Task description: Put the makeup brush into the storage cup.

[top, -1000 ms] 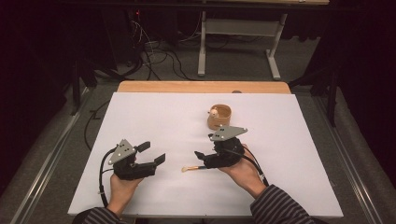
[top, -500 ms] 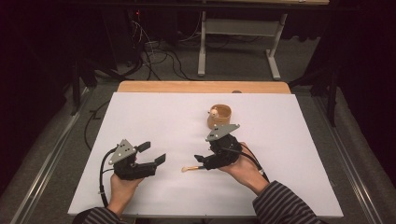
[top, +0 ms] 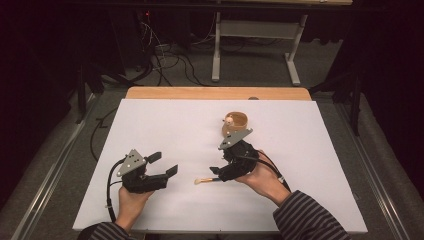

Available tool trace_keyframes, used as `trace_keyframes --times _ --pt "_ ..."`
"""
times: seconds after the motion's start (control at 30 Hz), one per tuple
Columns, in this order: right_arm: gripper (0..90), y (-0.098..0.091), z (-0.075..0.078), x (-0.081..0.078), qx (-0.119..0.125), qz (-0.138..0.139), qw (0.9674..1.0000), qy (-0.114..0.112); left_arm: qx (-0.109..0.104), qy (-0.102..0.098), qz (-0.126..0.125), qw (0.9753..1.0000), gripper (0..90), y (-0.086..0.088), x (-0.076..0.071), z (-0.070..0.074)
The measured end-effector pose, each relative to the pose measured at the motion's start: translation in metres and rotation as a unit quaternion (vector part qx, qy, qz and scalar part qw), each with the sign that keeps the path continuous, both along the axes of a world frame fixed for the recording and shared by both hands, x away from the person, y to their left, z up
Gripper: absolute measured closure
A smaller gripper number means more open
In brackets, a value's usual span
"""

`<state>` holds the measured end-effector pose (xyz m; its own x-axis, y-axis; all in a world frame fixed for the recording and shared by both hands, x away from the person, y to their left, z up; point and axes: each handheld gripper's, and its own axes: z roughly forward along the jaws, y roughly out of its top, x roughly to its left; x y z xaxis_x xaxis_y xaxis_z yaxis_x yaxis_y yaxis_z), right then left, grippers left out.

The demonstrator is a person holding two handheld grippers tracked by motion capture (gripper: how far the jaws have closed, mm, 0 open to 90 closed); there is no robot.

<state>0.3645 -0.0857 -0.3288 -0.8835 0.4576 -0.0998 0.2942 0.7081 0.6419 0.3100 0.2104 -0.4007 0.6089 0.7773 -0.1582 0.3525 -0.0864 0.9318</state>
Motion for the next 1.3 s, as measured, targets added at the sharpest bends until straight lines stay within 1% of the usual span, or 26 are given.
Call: trace_keyframes --times 0.03,0.1,0.13,0.17,0.27,0.47,0.53,0.6,0.63,0.67,0.7,0.73,0.83,0.9,0.97,1.03,1.07,1.1,1.17,1.23,1.3 --pt "28.2 0.001 0.000 0.000 -0.004 -0.002 1.0000 0.001 0.000 0.000 0.001 1.0000 22.8 0.000 0.000 0.000" --pt "28.9 0.002 -0.001 0.001 -0.009 0.004 0.9999 0.009 -0.001 0.001 0.001 1.0000 22.8 0.000 0.000 0.000" --pt "29.5 0.003 0.000 0.000 -0.019 0.005 0.9998 0.010 -0.001 0.001 0.001 1.0000 22.8 0.000 0.000 0.000" --pt "29.9 0.004 -0.001 0.001 -0.021 0.010 0.9997 0.011 -0.001 0.001 0.001 1.0000 22.8 0.000 0.001 0.000" --pt "31.1 0.007 0.000 0.002 -0.037 0.014 0.9991 0.014 0.000 0.000 0.000 1.0000 22.8 0.000 0.000 0.000" --pt "32.9 0.012 0.002 0.002 -0.055 0.024 0.9980 0.019 -0.001 0.001 0.001 1.0000 22.8 0.001 0.000 0.000" --pt "33.0 0.013 0.002 0.003 -0.062 0.025 0.9975 0.022 -0.002 0.001 0.001 1.0000 22.8 0.001 0.000 0.000" --pt "33.1 0.014 0.003 0.003 -0.071 0.020 0.9968 0.030 -0.002 0.000 0.001 1.0000 22.8 0.001 0.000 0.000" --pt "33.1 0.015 0.002 0.004 -0.075 0.022 0.9966 0.028 -0.002 0.000 0.001 1.0000 22.8 0.001 0.000 0.000" --pt "33.1 0.016 0.002 0.003 -0.079 0.019 0.9962 0.031 -0.002 0.000 0.001 1.0000 22.8 0.001 0.000 0.000" --pt "33.3 0.016 0.001 0.004 -0.079 0.023 0.9962 0.028 -0.002 -0.001 0.001 1.0000 22.8 0.002 0.000 0.000" --pt "33.4 0.016 0.001 0.005 -0.082 0.028 0.9959 0.027 -0.002 -0.001 0.001 1.0000 22.8 0.002 0.000 0.000" --pt "33.7 0.018 0.000 0.005 -0.093 0.026 0.9948 0.033 -0.002 -0.001 0.003 1.0000 22.8 0.002 0.001 0.000" --pt "34.1 0.019 -0.001 0.007 -0.098 0.030 0.9942 0.033 -0.003 -0.001 0.003 1.0000 22.8 0.003 0.001 0.001" --pt "34.5 0.020 -0.002 0.008 -0.104 0.026 0.9935 0.039 -0.002 0.000 0.003 1.0000 22.8 0.003 0.001 0.000" --pt "35.0 0.020 -0.004 0.010 -0.111 0.030 0.9926 0.040 -0.001 -0.001 0.002 1.0000 22.8 0.002 0.001 0.000" --pt "35.7 0.020 -0.005 0.012 -0.113 0.036 0.9922 0.039 -0.001 -0.002 0.002 1.0000 22.8 0.002 0.001 0.000" --pt "36.3 0.021 -0.006 0.011 -0.117 0.032 0.9916 0.044 -0.001 -0.001 0.002 1.0000 22.8 0.002 0.001 0.000" --pt "37.0 0.021 -0.007 0.011 -0.125 0.035 0.9904 0.047 -0.001 -0.001 0.002 1.0000 22.8 0.002 0.001 0.000" --pt "38.0 0.021 -0.008 0.012 -0.128 0.033 0.9899 0.051 -0.001 0.000 0.001 1.0000 22.8 0.002 0.001 0.000" --pt "39.1 0.021 -0.009 0.013 -0.130 0.037 0.9895 0.051 -0.001 0.001 0.002 1.0000 22.8 0.002 0.001 0.000"
